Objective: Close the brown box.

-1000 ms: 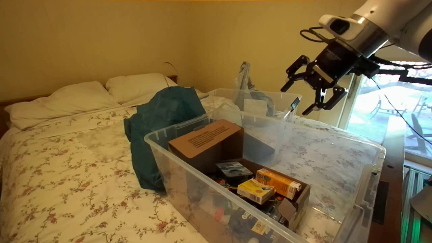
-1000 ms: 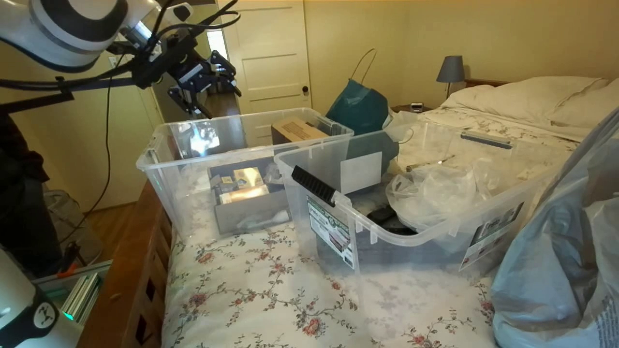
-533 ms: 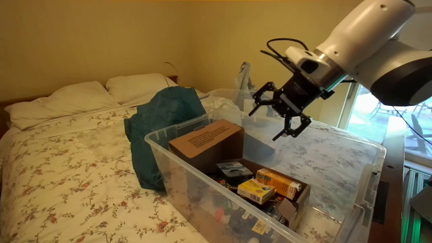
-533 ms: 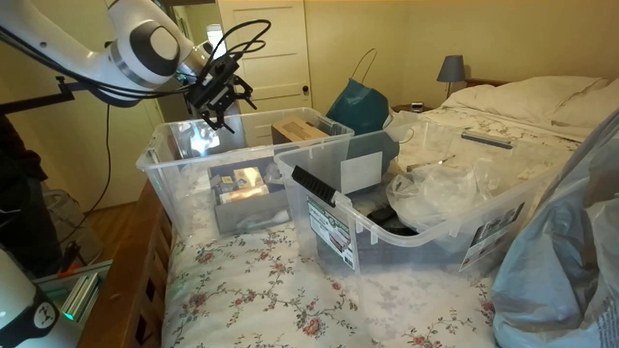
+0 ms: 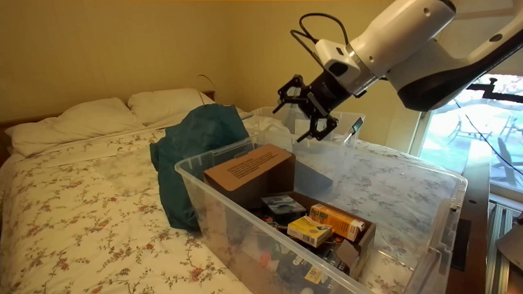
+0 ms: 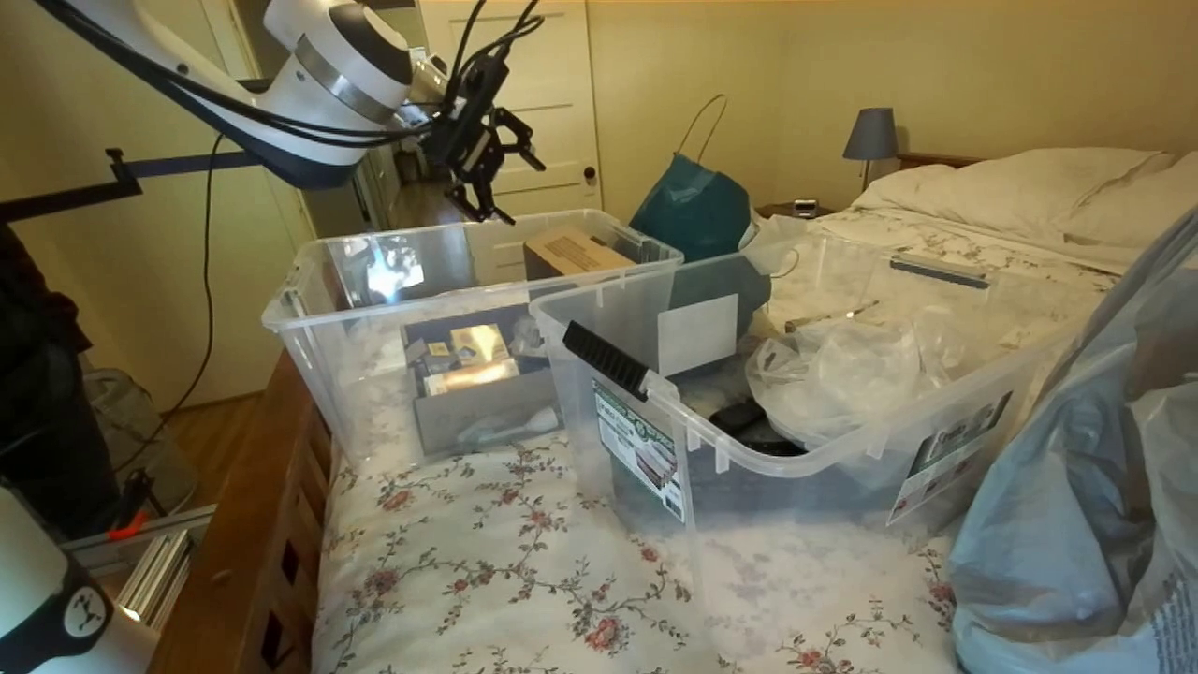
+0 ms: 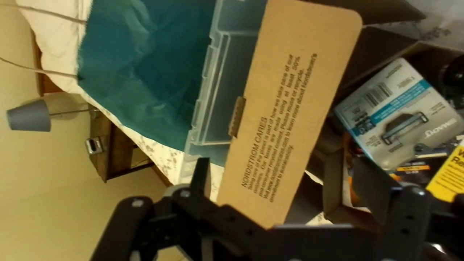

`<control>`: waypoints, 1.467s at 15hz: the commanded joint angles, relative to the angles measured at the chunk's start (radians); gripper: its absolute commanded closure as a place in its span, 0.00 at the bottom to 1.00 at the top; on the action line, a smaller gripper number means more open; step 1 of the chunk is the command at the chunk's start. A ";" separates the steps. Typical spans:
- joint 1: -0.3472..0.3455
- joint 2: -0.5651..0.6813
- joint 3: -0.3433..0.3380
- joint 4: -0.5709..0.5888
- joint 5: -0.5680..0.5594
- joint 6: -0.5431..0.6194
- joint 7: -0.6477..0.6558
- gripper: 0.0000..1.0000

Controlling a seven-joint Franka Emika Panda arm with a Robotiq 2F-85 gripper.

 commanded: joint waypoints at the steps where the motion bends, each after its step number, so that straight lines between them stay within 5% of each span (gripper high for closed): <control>1: 0.091 0.021 -0.073 0.001 0.001 -0.010 -0.002 0.00; 2: 0.102 0.035 -0.074 0.001 0.003 -0.011 -0.003 0.00; 3: 0.045 0.040 -0.030 0.014 -0.073 0.002 0.107 0.00; 9: 0.001 0.038 -0.048 0.089 -0.319 -0.029 0.580 0.00; 14: 0.026 0.099 -0.013 0.104 -0.687 -0.148 0.932 0.00; 17: 0.056 0.164 0.013 0.083 -0.865 -0.176 1.026 0.00; 22: 0.089 0.282 0.022 0.089 -0.977 -0.246 1.064 0.00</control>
